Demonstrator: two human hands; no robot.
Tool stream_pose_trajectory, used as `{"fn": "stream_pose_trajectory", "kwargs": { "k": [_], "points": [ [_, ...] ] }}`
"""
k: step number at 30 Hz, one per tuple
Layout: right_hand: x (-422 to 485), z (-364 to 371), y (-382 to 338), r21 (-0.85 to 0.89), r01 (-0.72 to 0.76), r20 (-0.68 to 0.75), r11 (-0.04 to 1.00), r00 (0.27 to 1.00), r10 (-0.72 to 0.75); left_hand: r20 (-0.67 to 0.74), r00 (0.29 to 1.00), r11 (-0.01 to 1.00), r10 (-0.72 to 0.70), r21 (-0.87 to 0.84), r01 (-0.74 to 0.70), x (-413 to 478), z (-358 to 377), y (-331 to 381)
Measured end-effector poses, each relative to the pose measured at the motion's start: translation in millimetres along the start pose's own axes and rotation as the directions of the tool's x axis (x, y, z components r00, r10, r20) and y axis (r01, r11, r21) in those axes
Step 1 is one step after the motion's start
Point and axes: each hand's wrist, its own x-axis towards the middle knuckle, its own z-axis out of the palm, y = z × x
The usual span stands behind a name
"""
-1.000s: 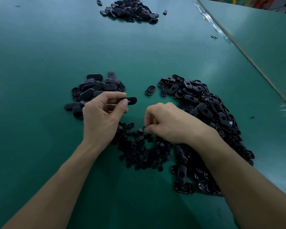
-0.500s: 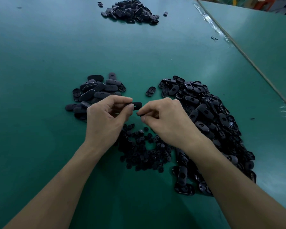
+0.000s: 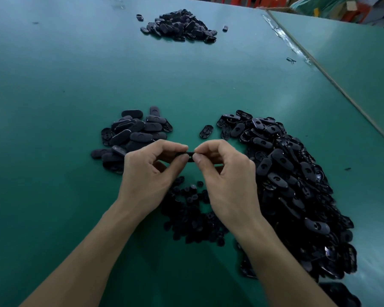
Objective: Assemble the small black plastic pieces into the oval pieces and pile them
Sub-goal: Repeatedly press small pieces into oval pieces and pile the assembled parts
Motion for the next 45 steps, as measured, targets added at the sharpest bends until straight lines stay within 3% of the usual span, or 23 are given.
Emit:
{"fn": "stream_pose_trajectory", "kwargs": {
  "k": [12,23,36,40,45],
  "points": [
    [-2.0,16.0,9.0,-0.028,0.061,-0.102,0.998,0.993,-0.064,-0.035,0.997,0.989,-0.073,-0.13,0.068,2.6,-0.4,-2.2],
    [-6.3,17.4,14.8,0.038,-0.031,-0.078,0.999,0.996,0.034,0.048,0.999,0.997,-0.017,-0.078,0.021,0.6,-1.1,-6.7],
    [-2.4,12.8,7.6,-0.02,-0.129,-0.012,0.991,0.992,0.129,0.093,0.988,0.969,0.125,0.202,-0.141,0.7,-1.9,1.2],
    [-0.9,14.3,6.0,-0.097,-0.118,-0.033,0.988,0.993,0.116,0.079,0.985,0.948,0.151,0.269,-0.167,-0.9,1.4,1.1],
    [1.1,14.8,0.8,-0.052,-0.092,0.035,0.994,0.995,0.094,-0.007,0.988,0.928,0.152,0.344,-0.14,-2.4,4.9,2.2]
  ]
}}
